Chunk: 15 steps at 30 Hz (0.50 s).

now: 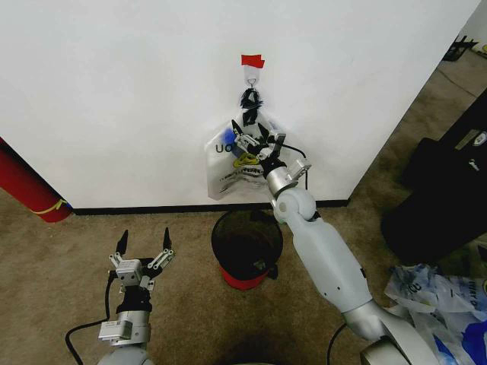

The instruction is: Pick up the garbage bag from the wall and place it over the trash bin.

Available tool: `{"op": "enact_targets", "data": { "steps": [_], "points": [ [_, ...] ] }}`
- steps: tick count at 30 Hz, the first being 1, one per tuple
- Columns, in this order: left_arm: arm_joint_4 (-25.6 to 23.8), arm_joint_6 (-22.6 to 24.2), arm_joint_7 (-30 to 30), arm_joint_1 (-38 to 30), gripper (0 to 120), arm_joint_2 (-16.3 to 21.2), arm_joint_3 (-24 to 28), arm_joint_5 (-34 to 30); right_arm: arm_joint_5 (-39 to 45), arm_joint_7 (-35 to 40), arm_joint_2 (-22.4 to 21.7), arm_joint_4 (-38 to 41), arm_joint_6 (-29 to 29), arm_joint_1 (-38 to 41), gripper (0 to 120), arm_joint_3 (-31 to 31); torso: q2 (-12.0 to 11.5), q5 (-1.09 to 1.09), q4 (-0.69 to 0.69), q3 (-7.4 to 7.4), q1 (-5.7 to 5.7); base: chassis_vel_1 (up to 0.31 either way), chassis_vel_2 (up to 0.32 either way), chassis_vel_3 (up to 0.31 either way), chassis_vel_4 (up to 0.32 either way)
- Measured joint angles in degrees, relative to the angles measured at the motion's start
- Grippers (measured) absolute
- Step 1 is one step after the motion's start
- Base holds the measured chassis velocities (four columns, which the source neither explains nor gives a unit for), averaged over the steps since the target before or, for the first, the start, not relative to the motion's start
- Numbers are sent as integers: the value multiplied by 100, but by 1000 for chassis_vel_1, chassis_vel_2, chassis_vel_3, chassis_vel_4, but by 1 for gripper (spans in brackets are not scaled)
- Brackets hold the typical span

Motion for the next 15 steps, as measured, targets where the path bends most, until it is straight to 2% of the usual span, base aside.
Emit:
{"op": "enact_targets", "data": {
  "steps": [3,9,11,15],
  "points": [
    [-10,-2,0,9,100,0,-11,-2,4,-9,1,-15,0,30,98,-29,0,0,0,0,0,0,0,0,0],
    [-53,-25,-6,42,100,5,-79,-25,1,20,40,0,6,98,74,-118,0,0,1,0,0,0,0,0,0],
    [-55,-26,-6,45,100,3,-79,-25,0,26,40,8,6,98,72,-119,0,0,1,0,0,0,0,0,0],
    [-77,-43,-6,75,100,-7,-81,-26,-12,158,37,136,6,54,52,-121,0,0,0,0,0,0,0,0,0]
  ]
}}
